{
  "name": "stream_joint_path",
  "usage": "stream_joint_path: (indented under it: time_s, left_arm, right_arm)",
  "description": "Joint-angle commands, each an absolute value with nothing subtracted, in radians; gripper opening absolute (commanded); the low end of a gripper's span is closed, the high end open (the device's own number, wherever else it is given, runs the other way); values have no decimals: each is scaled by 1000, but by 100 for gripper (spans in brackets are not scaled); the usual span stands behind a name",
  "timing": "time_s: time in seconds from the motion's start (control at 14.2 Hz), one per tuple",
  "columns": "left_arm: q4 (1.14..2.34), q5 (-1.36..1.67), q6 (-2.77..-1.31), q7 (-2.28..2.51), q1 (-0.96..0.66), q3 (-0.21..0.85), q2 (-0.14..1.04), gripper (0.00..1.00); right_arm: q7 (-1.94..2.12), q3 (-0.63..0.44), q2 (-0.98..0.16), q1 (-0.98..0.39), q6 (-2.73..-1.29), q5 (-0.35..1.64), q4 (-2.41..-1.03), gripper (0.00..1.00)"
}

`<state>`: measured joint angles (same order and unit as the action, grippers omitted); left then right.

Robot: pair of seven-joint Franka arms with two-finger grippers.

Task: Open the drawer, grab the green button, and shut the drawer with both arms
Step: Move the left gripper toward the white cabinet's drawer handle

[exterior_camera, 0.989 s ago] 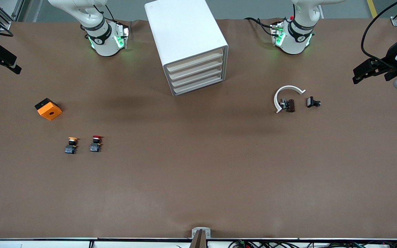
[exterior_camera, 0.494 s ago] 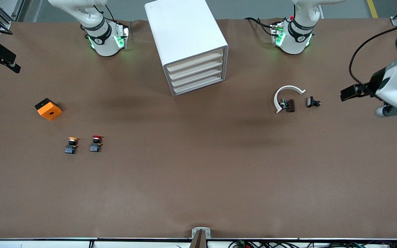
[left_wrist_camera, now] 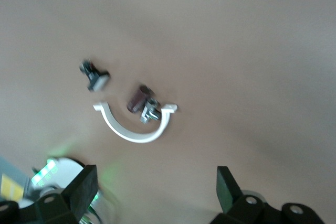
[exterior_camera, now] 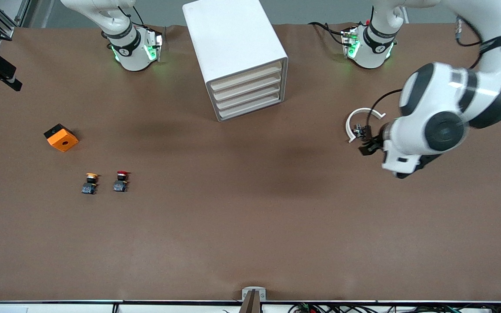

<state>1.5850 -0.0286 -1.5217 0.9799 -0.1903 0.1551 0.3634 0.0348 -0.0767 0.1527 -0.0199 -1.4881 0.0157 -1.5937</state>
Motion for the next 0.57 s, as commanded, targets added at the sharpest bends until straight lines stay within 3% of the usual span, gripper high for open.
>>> stream_joint_path:
  time_s: [0.0, 0.35, 0.49]
  left_arm:
    - [1525, -25, -1516, 1200, -262, 152, 461, 100]
    - [1343, 29, -1525, 1931, -412, 152, 714, 100]
    - [1344, 95, -1598, 2029, -431, 153, 750, 100]
  right_arm:
    - [51, -64, 138, -2, -1479, 11, -1569, 100]
    - [51, -67, 137, 3, -1477, 11, -1559, 100]
    - [51, -69, 135, 3, -1477, 11, -1559, 100]
